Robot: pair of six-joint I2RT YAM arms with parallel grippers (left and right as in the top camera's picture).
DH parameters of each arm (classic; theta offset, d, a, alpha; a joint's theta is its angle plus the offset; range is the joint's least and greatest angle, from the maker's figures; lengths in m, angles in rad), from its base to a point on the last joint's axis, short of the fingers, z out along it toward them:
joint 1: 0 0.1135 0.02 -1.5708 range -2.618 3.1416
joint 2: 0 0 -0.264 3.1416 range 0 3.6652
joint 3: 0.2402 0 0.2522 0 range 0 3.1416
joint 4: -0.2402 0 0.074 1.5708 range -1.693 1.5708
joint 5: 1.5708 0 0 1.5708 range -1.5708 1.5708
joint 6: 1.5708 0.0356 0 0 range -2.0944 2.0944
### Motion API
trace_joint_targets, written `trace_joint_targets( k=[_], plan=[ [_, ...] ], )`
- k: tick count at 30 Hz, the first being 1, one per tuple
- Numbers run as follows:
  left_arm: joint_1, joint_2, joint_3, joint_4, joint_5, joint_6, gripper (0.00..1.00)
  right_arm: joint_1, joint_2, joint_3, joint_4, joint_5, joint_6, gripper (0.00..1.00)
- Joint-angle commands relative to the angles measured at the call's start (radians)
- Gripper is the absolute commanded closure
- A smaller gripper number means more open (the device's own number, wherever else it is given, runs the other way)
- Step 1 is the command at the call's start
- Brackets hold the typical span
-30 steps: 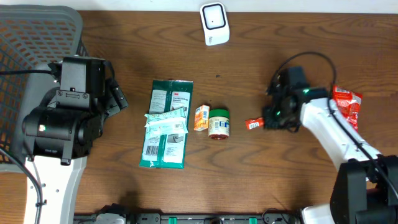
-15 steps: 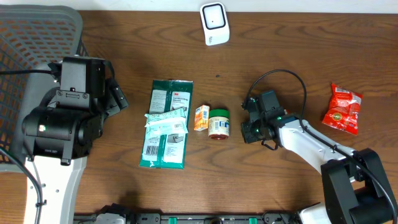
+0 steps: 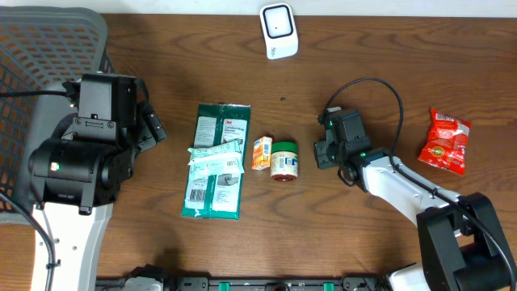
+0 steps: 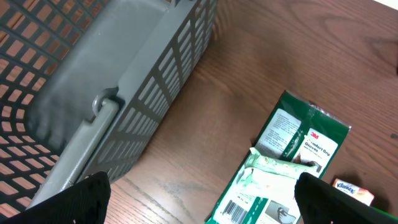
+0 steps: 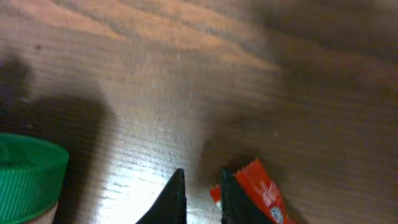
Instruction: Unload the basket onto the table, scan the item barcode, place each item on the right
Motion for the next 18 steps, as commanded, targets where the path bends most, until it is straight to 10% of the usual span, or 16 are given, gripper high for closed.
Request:
trace_joint_targets(
  k=[1,11,18],
  plan=[
    [0.005,-0.001,0.004,-0.004,-0.021,-0.002,0.05,-0.018,-0.023,0.024,-0.016,0.019,0.010,0.77],
    [0.005,-0.001,0.004,-0.004,-0.021,-0.002,0.05,-0.136,-0.199,0.046,-0.198,-0.006,-0.205,0.27],
    [0.005,-0.001,0.004,-0.004,-0.021,-0.002,0.05,-0.211,-0.199,0.045,-0.323,-0.011,-0.254,0.29]
  ],
)
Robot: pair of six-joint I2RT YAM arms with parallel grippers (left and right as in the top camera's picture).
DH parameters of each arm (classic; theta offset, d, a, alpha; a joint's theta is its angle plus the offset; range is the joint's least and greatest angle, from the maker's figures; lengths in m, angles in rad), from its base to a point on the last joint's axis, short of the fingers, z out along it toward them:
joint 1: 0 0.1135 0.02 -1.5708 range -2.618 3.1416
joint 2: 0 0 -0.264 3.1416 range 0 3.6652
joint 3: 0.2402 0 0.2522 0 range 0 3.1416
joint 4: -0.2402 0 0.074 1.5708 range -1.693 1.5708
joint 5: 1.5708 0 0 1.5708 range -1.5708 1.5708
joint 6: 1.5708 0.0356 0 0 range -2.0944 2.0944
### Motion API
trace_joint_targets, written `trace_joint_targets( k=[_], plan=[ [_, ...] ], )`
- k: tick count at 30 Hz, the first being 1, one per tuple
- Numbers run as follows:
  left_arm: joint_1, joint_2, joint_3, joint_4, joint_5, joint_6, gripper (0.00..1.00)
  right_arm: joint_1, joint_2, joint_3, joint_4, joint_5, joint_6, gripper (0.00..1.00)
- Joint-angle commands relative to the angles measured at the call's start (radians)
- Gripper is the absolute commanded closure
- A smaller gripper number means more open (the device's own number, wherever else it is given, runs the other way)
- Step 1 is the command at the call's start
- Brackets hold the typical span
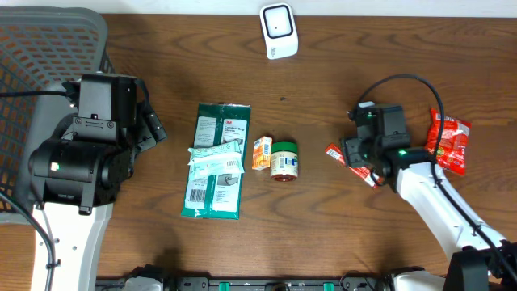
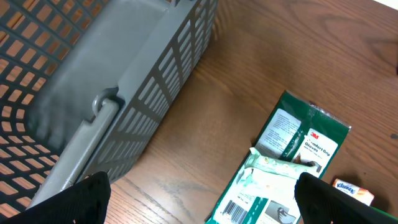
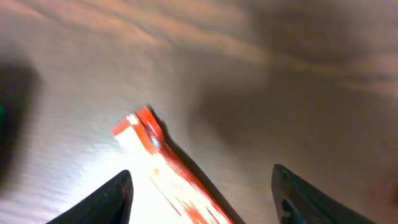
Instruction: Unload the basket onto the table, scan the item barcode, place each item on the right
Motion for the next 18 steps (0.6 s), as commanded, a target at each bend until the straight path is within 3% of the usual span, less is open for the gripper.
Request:
trace_joint_targets(
  k=[1,6,11,17,18],
  plan=[
    [0.005,-0.001,0.004,-0.004,-0.021,-0.002,0.05,-0.015,0.000,0.011,-0.048,-0.007,-0.050,0.29],
    [0.005,-0.001,0.004,-0.004,-0.021,-0.002,0.05,-0.011,0.013,0.000,-0.074,-0.007,-0.117,0.36],
    [0.005,-0.001,0.004,-0.004,-0.021,-0.002,0.05,-0.013,0.086,0.000,-0.066,-0.007,-0.206,0.50],
    [0.005,-0.001,0.004,-0.004,-0.021,-0.002,0.05,-0.013,0.216,0.000,-0.064,-0.108,-0.298,0.55],
    [0.005,-0.001,0.004,-0.004,-0.021,-0.002,0.05,-0.013,0.234,0.000,-0.064,-0.108,-0.297,0.61]
  ],
)
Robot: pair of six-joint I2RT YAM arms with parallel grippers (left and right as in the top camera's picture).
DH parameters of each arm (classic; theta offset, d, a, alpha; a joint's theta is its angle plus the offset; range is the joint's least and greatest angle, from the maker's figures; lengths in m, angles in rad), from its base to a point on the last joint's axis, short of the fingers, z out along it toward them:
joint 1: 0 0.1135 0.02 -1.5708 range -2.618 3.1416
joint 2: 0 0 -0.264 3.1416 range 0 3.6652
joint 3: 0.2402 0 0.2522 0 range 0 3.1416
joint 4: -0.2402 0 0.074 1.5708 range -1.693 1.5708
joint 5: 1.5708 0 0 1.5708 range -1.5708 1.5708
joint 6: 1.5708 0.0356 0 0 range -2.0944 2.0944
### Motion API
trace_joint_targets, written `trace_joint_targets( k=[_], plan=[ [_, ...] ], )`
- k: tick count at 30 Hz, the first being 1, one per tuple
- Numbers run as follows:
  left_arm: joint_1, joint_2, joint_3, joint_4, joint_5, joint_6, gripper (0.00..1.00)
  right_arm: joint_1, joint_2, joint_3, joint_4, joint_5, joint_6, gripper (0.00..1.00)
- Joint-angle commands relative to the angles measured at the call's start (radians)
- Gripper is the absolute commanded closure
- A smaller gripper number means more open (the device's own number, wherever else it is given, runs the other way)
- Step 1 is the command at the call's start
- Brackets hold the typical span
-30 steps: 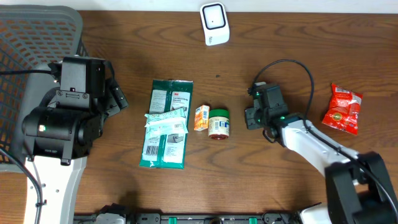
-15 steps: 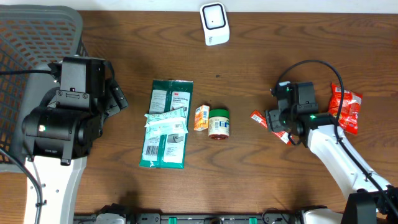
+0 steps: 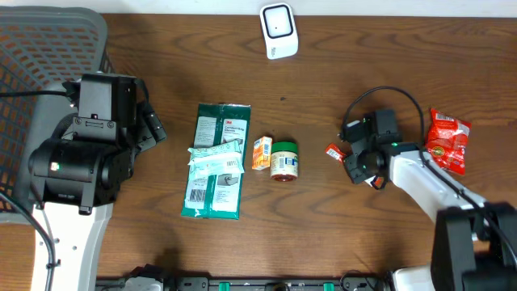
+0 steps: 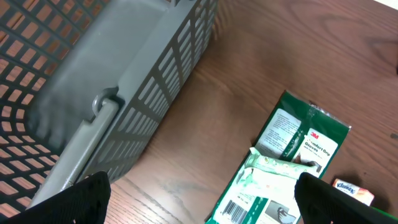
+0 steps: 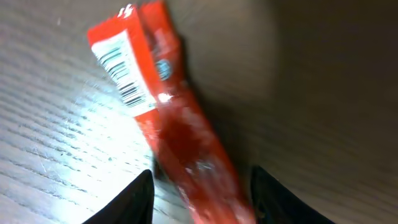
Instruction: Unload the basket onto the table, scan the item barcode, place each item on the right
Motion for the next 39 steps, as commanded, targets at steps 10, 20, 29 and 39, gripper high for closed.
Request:
trace_joint_targets(
  k=[10,20,29,39],
  plan=[
    [0.005,-0.001,0.004,-0.004,-0.021,-0.002,0.05,-0.002,0.043,0.021,0.002,-0.061,0.090,0.72],
    [0.005,-0.001,0.004,-0.004,-0.021,-0.002,0.05,-0.002,0.024,0.022,-0.034,-0.051,0.095,0.46],
    [0.005,-0.001,0.004,-0.004,-0.021,-0.002,0.05,-0.002,-0.063,0.106,-0.082,-0.058,0.172,0.42],
    [0.005,-0.001,0.004,-0.004,-0.021,-0.002,0.05,-0.007,-0.146,0.105,-0.140,-0.028,0.172,0.29]
  ],
)
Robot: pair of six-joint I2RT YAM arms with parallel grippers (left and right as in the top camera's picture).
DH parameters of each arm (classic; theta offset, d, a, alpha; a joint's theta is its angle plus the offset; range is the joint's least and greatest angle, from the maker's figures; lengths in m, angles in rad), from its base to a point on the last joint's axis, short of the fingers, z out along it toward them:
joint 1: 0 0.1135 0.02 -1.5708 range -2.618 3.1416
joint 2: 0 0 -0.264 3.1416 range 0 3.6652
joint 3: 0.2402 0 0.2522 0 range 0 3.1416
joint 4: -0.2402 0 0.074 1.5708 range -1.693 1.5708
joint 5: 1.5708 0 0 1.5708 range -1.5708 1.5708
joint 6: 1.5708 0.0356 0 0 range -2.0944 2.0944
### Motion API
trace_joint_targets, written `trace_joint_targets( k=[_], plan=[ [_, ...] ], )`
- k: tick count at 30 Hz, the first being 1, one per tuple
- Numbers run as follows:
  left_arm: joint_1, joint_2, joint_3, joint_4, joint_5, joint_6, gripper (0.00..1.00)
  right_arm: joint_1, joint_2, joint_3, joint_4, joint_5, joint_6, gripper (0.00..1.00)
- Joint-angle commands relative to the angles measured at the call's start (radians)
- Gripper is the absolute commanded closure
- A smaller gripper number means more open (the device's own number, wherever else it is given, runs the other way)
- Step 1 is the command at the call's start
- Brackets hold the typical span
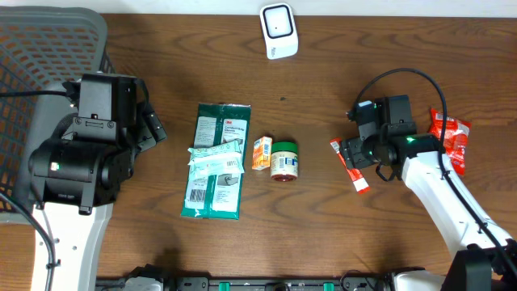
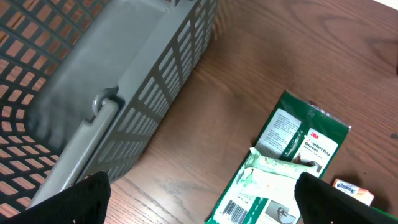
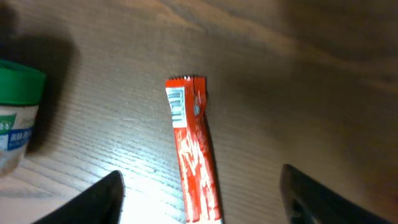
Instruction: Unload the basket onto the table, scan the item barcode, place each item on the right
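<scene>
A thin red stick packet lies flat on the wooden table, its barcode facing up at the far end. My right gripper hovers open above it, one finger on each side and not touching it. In the overhead view the stick packet lies just left of the right gripper. The white scanner stands at the table's back edge. My left gripper is open and empty above the table beside the basket.
A green-lidded jar, a small orange box and green wipe packs lie mid-table. A red snack bag lies at the right. A grey basket fills the back left corner.
My right gripper was open close over the red stick; now it stands farther above it and a little to the right. The stick lies flat, turned slightly. The left arm is unchanged.
My right gripper was nearly shut near the jar with the stick's end at its fingertips. Then it was open farther right, the stick on the table. Then it was low over the stick, and now it is higher. The left arm never moved.
</scene>
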Motion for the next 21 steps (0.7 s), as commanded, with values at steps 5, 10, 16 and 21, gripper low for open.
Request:
trace_joint_targets(
  k=[5,10,16,21],
  plan=[
    [0.005,-0.001,0.004,-0.004,-0.021,-0.002,0.05,-0.037,0.031,-0.050,-0.011,0.014,0.027,0.46],
    [0.005,-0.001,0.004,-0.004,-0.021,-0.002,0.05,-0.074,0.045,-0.058,-0.026,-0.019,0.030,0.58],
    [0.005,-0.001,0.004,-0.004,-0.021,-0.002,0.05,-0.079,0.051,-0.068,-0.032,-0.038,0.029,0.60],
    [0.005,-0.001,0.004,-0.004,-0.021,-0.002,0.05,-0.079,0.063,-0.103,-0.025,-0.039,0.021,0.64]
  ],
)
